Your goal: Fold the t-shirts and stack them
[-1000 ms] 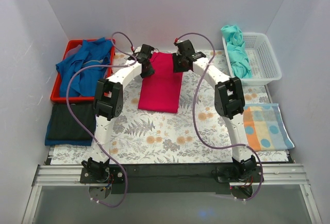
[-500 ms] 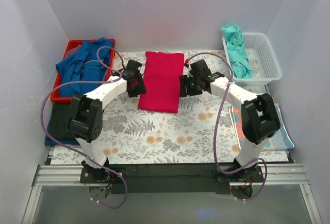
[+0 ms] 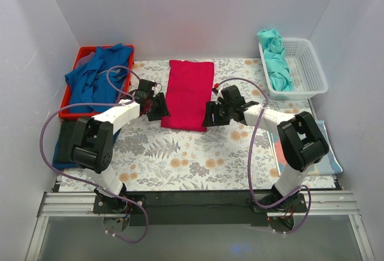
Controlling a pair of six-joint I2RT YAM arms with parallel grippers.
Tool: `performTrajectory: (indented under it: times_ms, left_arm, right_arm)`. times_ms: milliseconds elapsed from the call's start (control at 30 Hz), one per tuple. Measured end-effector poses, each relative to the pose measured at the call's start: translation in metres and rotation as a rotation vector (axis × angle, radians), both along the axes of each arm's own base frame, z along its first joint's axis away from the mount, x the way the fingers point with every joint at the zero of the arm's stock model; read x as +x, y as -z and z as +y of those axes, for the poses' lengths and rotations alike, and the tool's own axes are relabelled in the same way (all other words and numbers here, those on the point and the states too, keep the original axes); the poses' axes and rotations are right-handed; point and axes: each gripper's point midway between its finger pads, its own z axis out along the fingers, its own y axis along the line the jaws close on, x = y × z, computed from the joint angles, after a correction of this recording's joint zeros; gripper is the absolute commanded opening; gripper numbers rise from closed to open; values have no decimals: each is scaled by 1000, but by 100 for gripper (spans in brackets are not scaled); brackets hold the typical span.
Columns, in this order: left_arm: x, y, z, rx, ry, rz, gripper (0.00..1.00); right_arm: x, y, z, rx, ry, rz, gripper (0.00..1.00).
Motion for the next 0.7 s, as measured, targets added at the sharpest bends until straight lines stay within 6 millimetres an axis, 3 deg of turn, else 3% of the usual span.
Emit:
performTrajectory:
  times_ms: [267, 433, 533, 700]
  left_arm:
    - [0, 21, 9, 18, 2, 40, 46]
    - [-17, 35, 11, 23, 13, 88, 43]
    - [-19, 36, 9, 9, 22, 93, 36]
    - [-20, 39, 8, 0, 22, 93, 22]
  right_arm:
    - [9, 9, 13, 37, -6, 23, 65]
    - [8, 8, 16, 50, -7, 26, 65]
    - [8, 9, 17, 57, -10, 31, 62]
    - [5, 22, 23, 63, -21, 64, 49]
